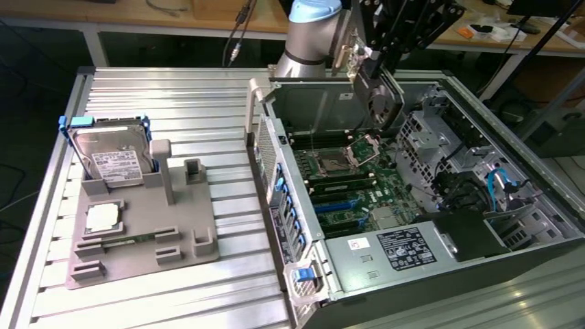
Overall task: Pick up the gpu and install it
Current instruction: 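Pick up the gpu and move the gpu toward the slot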
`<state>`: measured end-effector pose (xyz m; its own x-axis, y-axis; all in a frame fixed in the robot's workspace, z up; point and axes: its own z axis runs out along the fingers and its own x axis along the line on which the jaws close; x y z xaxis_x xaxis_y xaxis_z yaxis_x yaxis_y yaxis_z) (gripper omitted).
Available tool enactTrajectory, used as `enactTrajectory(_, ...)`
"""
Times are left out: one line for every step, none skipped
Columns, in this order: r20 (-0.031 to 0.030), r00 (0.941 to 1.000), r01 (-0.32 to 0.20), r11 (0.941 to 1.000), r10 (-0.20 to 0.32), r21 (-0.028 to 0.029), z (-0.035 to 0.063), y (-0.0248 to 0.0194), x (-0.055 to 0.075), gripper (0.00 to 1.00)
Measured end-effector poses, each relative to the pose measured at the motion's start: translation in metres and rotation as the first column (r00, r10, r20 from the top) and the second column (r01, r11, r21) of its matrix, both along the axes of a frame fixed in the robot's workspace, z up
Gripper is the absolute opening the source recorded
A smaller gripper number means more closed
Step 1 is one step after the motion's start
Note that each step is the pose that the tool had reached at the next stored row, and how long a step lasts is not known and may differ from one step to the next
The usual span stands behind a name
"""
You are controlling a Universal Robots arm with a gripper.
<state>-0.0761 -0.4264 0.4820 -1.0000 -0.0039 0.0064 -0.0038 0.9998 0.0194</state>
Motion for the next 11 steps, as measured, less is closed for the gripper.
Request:
enactTrajectory(-0.0003, 1.0, 0.0, 1.0, 0.0, 0.0, 0.0, 0.0, 0.004, 0.27)
enactTrajectory(-0.0005, 1.0, 0.0, 1.0, 0.0, 0.0, 0.0, 0.0, 0.008, 0.27)
enactTrajectory(-0.0008, 1.0, 0.0, 1.0, 0.0, -0.0001, 0.0001, 0.0, 0.011, 0.27)
enactTrajectory(-0.0011, 1.0, 0.0, 1.0, 0.0, 0.0, 0.0, 0.0, 0.016, 0.27)
enactTrajectory(-0.0013, 1.0, 0.0, 1.0, 0.0, -0.0001, 0.0, 0.0, 0.019, 0.27)
enactTrajectory(-0.0016, 1.0, 0.0, 1.0, 0.0, 0.0, 0.0, 0.0, 0.023, 0.27)
enactTrajectory(-0.0019, 1.0, 0.0, 1.0, 0.0, 0.0, 0.0, 0.0, 0.028, 0.27)
enactTrajectory(-0.0022, 1.0, 0.0, 1.0, 0.0, 0.0, 0.0, 0.0, 0.032, 0.27)
enactTrajectory(-0.0024, 1.0, 0.0, 1.0, 0.0, -0.0001, 0.0, 0.0, 0.035, 0.27)
enactTrajectory(-0.0026, 1.0, 0.0, 1.0, 0.0, 0.0, 0.0, 0.0, 0.039, 0.27)
enactTrajectory(-0.0029, 1.0, 0.0, 1.0, 0.0, -0.0001, 0.0001, 0.0, 0.043, 0.27)
